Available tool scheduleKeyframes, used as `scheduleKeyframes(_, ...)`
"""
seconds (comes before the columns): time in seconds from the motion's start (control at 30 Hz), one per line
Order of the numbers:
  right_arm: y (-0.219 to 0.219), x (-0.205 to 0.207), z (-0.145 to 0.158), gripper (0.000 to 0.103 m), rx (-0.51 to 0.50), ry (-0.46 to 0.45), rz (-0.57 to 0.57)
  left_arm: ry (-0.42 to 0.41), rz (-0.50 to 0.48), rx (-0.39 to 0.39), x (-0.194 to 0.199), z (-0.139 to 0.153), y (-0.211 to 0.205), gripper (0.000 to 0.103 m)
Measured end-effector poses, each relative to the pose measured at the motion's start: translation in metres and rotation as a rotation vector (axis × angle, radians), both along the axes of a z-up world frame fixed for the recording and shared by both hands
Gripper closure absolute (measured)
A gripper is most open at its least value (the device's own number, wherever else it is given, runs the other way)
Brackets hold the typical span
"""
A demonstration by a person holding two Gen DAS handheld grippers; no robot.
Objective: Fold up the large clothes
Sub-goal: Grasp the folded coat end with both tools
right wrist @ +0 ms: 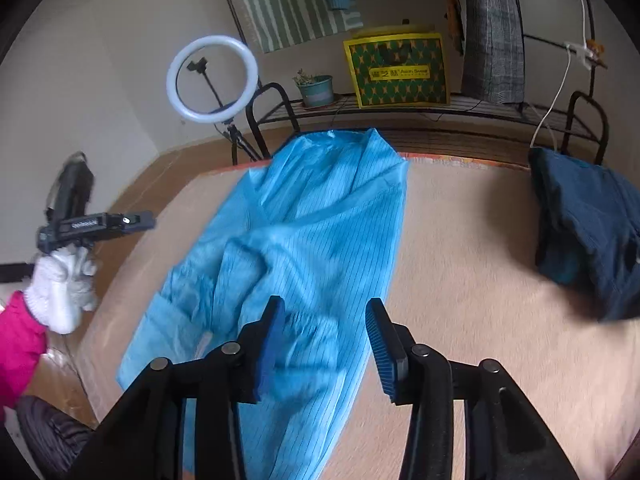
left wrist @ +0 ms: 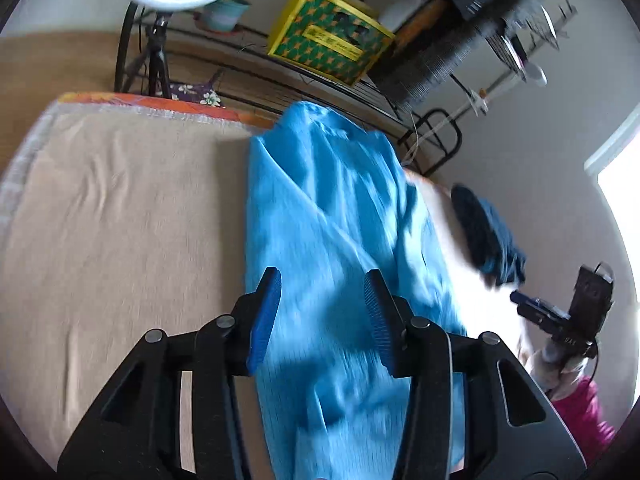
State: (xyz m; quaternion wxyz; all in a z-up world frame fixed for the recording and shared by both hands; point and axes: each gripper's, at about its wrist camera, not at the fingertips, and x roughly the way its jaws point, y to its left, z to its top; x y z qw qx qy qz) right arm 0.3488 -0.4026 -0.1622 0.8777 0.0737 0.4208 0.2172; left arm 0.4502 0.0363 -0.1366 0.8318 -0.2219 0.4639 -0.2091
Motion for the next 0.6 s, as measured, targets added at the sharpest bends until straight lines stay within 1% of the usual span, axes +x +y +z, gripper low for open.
scheduleKeyframes(0.03, -0.004, 0.014, -0.001, 0.057, 0.019, 0.005, -0.003, 0.015, -0.005, -0.025, 0.016, -0.006, 0.003, 0.059)
scheduleKeyframes(0.13, -0.014, 0.061, -0.008, 0.054, 0.093, 0.041, 0.007, 0.045, 0.006, -0.059, 0.050, -0.024, 0.007, 0.059)
scheduleKeyframes(0.23, -0.022, 0.105, -0.024, 0.052, 0.139, 0.062, -0.032, 0.077, -0.001, -0.105, 0.076, -0.043, 0.009, 0.059)
scheduleKeyframes(0.4, -0.024, 0.160, -0.062, 0.052, 0.186, 0.108, -0.063, 0.122, 0.002, -0.102, 0.107, -0.071, 0.005, 0.059)
scheduleKeyframes(0.43, -0.022, 0.170, -0.069, 0.052, 0.187, 0.113, -0.068, 0.129, 0.005, -0.113, 0.112, -0.075, 0.005, 0.059)
scheduleKeyframes(0.5, -0.019, 0.184, -0.079, 0.052, 0.205, 0.122, -0.067, 0.132, 0.005, -0.130, 0.120, -0.080, 0.003, 0.059)
scheduleKeyframes(0.57, -0.014, 0.199, -0.088, 0.052, 0.241, 0.130, -0.051, 0.132, -0.005, -0.131, 0.131, -0.083, -0.002, 0.059)
scheduleKeyframes(0.6, -0.010, 0.204, -0.091, 0.052, 0.239, 0.131, -0.047, 0.133, -0.009, -0.129, 0.135, -0.084, -0.005, 0.059)
